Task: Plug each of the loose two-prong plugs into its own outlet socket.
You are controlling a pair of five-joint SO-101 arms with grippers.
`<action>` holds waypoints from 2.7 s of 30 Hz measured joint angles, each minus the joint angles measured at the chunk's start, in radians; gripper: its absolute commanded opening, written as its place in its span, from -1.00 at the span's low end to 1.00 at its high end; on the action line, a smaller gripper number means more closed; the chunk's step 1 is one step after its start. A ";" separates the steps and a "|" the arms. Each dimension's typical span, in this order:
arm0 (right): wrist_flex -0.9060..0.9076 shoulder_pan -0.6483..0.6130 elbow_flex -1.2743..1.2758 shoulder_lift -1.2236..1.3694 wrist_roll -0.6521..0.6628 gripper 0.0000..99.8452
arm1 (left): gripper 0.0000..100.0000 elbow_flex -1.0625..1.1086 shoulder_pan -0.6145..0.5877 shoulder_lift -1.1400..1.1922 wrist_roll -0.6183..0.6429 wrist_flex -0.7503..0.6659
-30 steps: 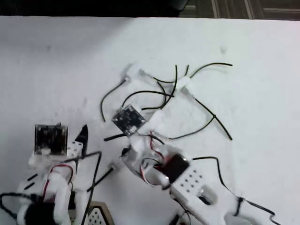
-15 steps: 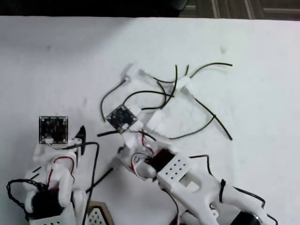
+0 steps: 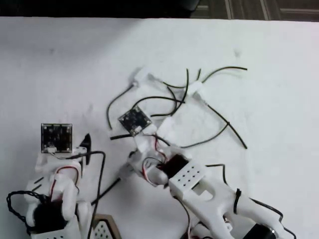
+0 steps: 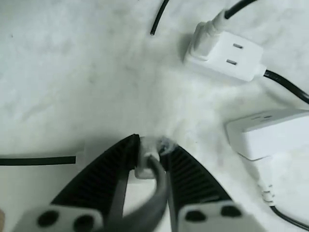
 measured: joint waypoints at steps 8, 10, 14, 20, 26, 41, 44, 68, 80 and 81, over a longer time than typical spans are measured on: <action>0.014 -0.008 -0.002 -0.002 0.000 -0.97 | -0.53 0.000 0.000 0.000 0.000 0.000; 0.020 -0.020 -0.002 -0.002 0.000 -0.97 | -0.53 0.000 0.000 0.000 0.000 0.000; 0.061 -0.051 0.005 0.012 0.000 -0.97 | -0.53 0.000 0.000 0.000 0.000 0.000; 0.051 -0.051 0.034 0.011 0.000 -0.97 | -0.53 0.000 0.000 0.000 0.000 0.000; 0.035 -0.051 0.066 0.006 0.000 -0.97 | -0.53 0.000 0.000 0.000 0.000 0.000; -0.026 -0.055 0.137 0.009 0.052 -0.97 | -0.53 0.000 0.000 0.000 0.000 0.000; -0.026 -0.051 0.137 0.008 0.055 -0.97 | -0.53 0.000 0.000 0.000 0.000 0.000; -0.285 0.456 -0.021 0.026 0.354 -0.96 | -0.53 0.000 0.000 0.000 0.000 0.002; -0.292 0.529 -0.061 0.026 0.362 -0.49 | -0.52 0.018 -0.002 0.000 0.000 0.002; -0.302 0.529 -0.061 0.026 0.362 -0.49 | -0.52 0.018 -0.002 0.000 0.000 0.002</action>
